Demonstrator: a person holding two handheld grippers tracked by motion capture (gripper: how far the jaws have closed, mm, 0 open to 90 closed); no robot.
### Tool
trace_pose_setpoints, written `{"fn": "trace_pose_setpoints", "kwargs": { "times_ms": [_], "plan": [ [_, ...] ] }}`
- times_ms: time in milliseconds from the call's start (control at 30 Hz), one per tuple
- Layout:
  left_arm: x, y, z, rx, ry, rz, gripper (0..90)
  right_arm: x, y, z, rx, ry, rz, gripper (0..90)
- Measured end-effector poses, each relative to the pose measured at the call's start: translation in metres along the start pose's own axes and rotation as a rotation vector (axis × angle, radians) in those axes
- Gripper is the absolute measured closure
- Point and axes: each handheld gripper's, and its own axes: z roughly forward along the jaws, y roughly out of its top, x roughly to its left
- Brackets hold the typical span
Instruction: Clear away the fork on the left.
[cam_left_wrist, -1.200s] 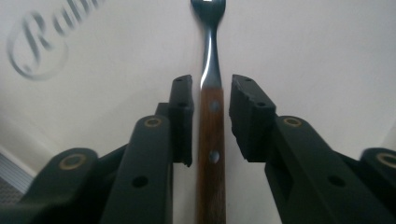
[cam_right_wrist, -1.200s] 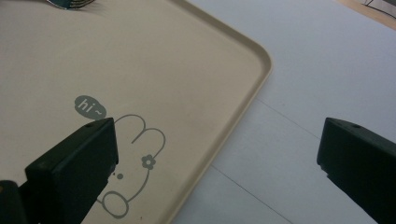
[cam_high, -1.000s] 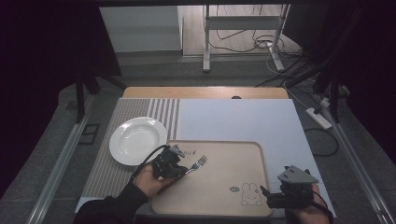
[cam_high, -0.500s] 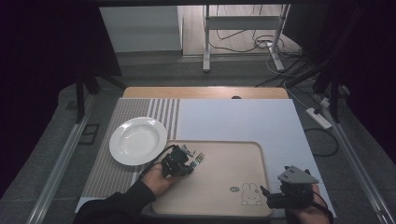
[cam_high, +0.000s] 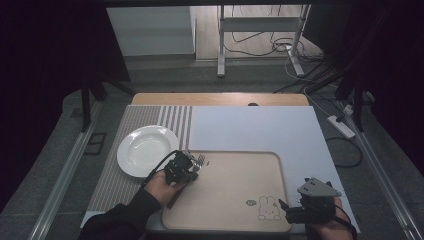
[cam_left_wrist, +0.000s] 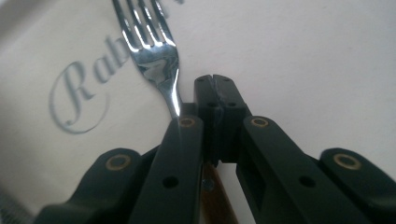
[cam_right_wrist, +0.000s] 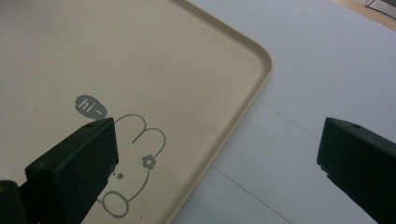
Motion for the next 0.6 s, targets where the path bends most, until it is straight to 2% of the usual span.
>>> {"fn": "trace_pose_setpoints", "kwargs": {
  "times_ms": [167,600],
  "plan": [
    [0.01,-0.004,-0.004,0.006,0.012,-0.019,89.0,0.0,0.0,0.0,-0.001,0.0,0.001,0.0],
    [0.025,-0.012,-0.008,0.008,0.009,-0.042,89.0,0.0,0.0,0.0,0.0,0.001,0.0,0.0]
  ]
}}
